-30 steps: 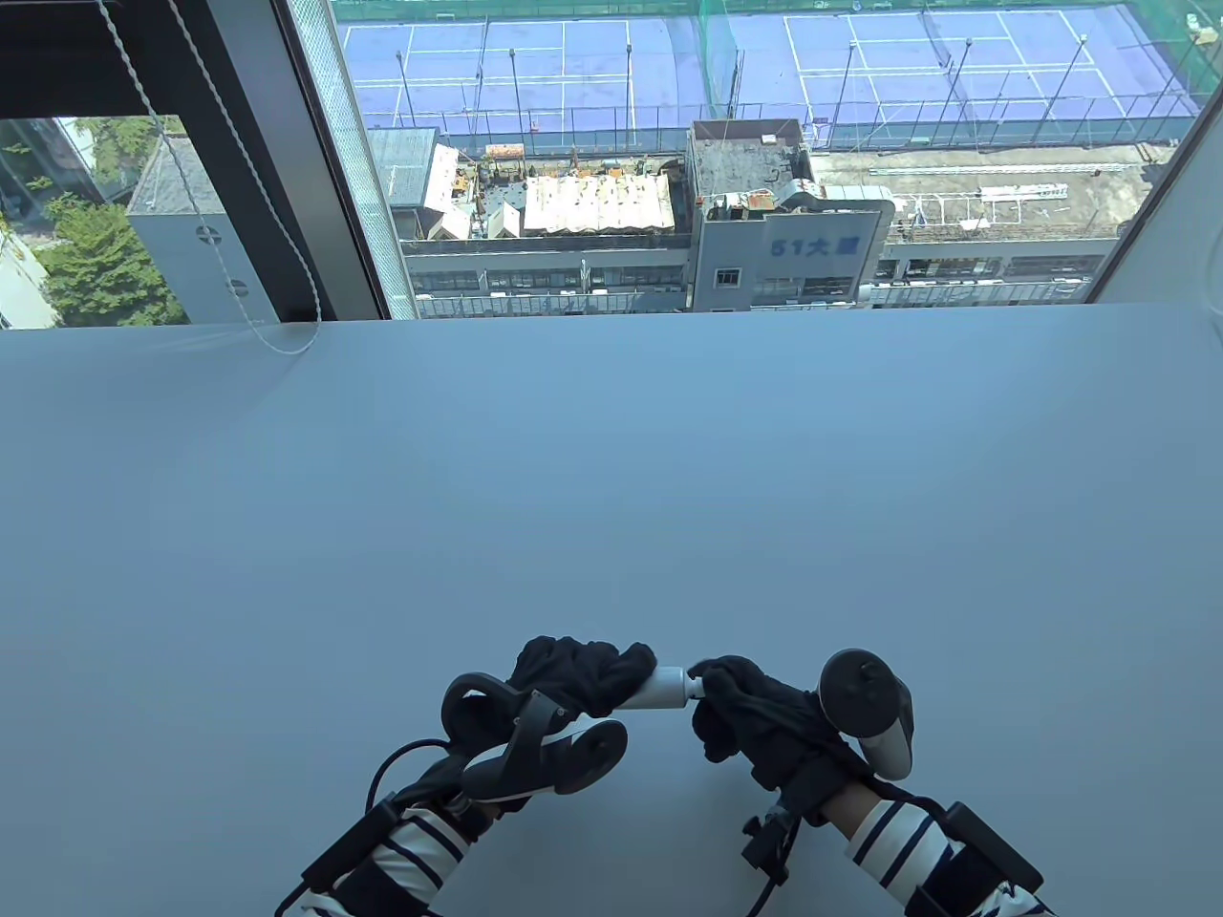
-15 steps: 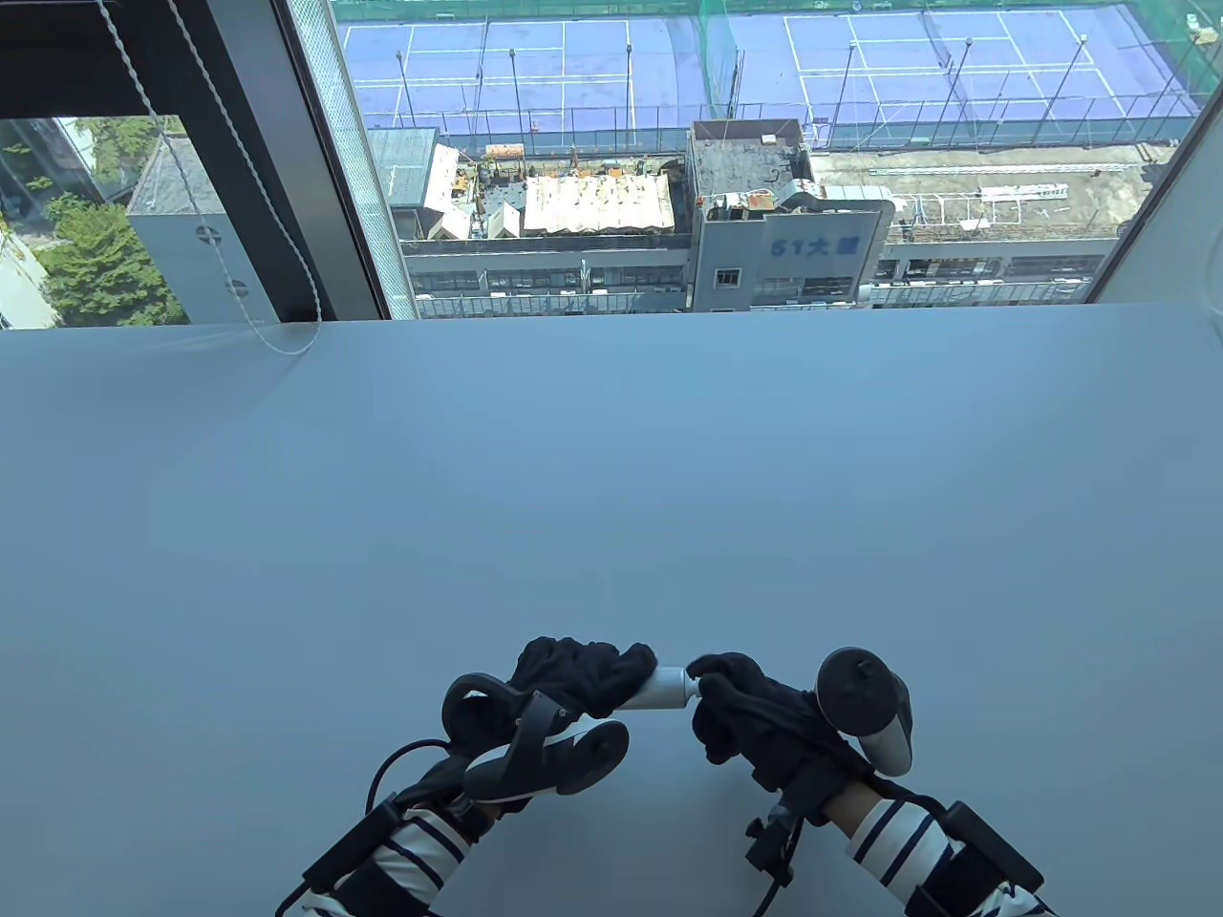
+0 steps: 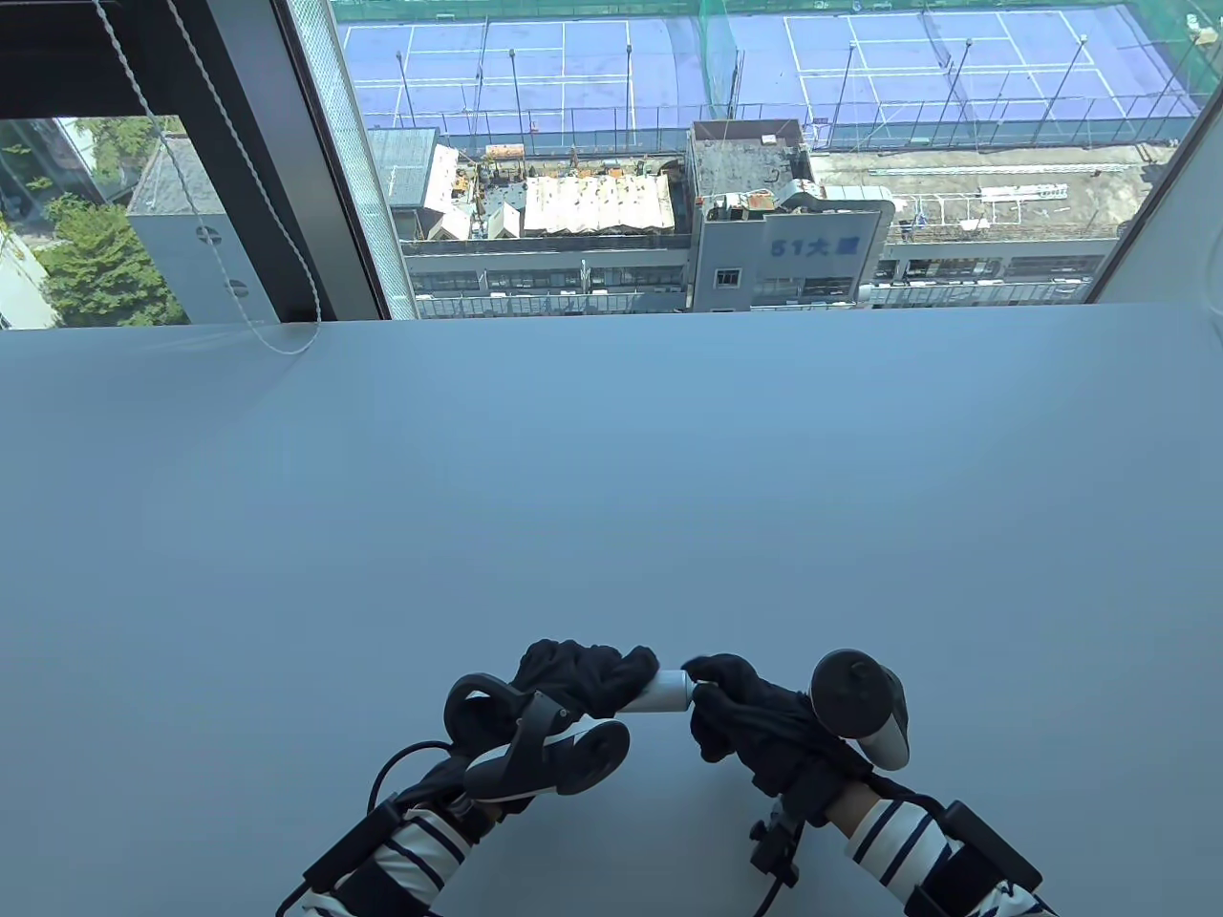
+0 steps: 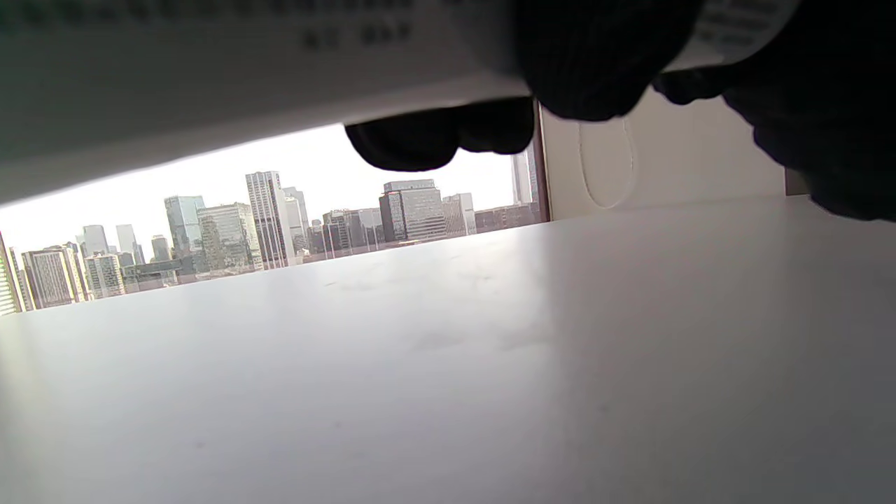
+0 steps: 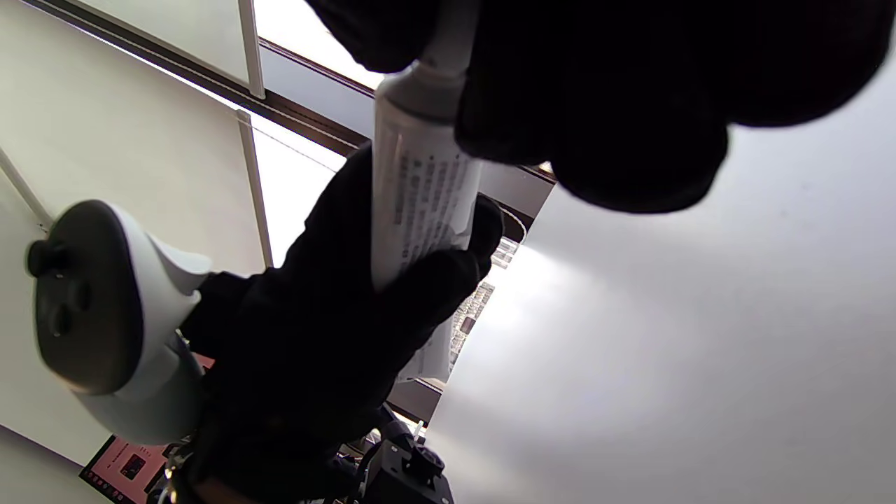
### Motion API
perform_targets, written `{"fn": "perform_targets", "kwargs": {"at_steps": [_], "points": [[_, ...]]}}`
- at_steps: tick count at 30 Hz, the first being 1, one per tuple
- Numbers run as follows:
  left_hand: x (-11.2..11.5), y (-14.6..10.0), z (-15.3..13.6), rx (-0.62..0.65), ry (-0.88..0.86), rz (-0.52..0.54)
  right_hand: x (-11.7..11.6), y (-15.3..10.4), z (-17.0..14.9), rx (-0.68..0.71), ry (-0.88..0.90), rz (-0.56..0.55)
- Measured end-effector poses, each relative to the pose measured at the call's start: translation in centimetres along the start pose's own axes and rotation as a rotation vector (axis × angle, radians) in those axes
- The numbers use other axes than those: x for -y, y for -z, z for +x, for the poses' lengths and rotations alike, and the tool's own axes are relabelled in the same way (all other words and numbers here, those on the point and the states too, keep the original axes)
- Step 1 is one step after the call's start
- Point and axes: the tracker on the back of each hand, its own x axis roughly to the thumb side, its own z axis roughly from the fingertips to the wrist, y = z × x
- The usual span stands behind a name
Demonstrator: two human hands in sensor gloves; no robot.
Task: Screw tube cap onto toothpaste tube (Screw with right hand)
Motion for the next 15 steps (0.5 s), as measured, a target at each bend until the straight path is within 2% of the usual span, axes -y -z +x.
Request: {"fn": "perform_targets", "kwargs": {"at_steps": [4,8,12,13,15], "points": [[0.2,0.1,-0.3,0.016,-0.076,-0.042,0.0,0.0,1.1,0.094,-0.24,0.017],[0.3,0.2,-0.5,0.042,-0.133,-0.093,-0.3,-0.3,1.7,0.168,-0.373,0.02],[0.3,0.4,-1.1,0.079,-0.235,-0.175,-1.0,-0.6,2.9,0.302,-0.601,0.053],[0.3,0.4,-1.3,0.083,-0.261,-0.189,-1.1,-0.6,3.1,0.311,-0.635,0.056],[0.5,0.4,-1.4,0.086,-0.275,-0.195,-1.0,-0.5,3.0,0.306,-0.594,0.074]]}}
